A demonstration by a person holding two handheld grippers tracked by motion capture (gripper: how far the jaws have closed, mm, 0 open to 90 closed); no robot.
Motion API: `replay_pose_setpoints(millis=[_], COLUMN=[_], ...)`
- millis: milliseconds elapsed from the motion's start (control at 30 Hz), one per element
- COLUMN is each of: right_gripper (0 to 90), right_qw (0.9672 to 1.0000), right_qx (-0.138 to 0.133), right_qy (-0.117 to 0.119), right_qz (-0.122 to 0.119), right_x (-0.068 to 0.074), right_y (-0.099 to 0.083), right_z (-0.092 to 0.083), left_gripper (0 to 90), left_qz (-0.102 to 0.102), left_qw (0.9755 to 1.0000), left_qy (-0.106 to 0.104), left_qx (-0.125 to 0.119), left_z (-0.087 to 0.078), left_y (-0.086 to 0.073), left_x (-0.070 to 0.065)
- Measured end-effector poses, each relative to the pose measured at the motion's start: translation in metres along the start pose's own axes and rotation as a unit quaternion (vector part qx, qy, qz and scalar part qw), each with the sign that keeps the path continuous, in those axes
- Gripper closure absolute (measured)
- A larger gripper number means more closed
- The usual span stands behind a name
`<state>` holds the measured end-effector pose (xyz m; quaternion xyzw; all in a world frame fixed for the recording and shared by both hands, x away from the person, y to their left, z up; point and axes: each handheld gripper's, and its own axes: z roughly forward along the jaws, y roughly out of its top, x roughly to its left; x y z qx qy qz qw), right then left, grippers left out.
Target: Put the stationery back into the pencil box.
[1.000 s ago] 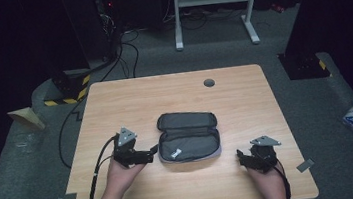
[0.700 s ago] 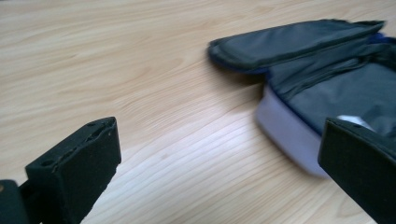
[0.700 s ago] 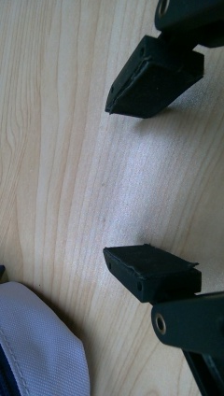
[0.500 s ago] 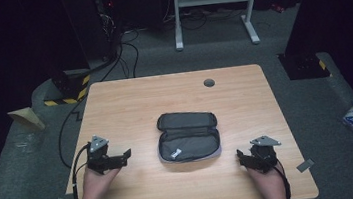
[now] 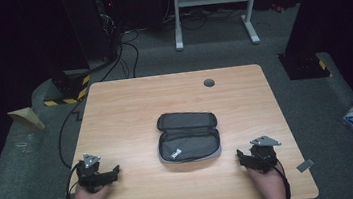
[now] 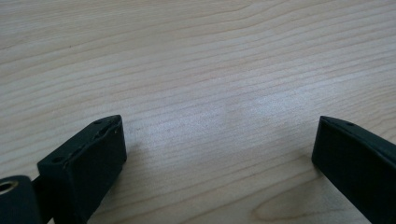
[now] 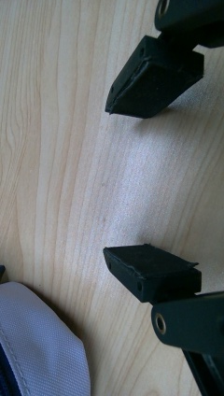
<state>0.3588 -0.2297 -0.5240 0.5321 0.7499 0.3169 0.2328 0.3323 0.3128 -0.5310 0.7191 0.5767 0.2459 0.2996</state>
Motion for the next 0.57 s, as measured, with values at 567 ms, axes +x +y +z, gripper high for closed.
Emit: replay_pose_setpoints(millis=[567], right_gripper=[26.0], right_qw=[1.0000], right_qx=[0.001], right_qy=[-0.001], right_qz=[0.003], right_x=[0.001], right_y=[0.000], right_z=[0.000], left_gripper=[15.6], left_qz=[0.010], left_qw=[0.9998], left_qy=[-0.008], left_qx=[-0.014], left_z=[-0.006], left_y=[-0.004], left_x=[-0.019])
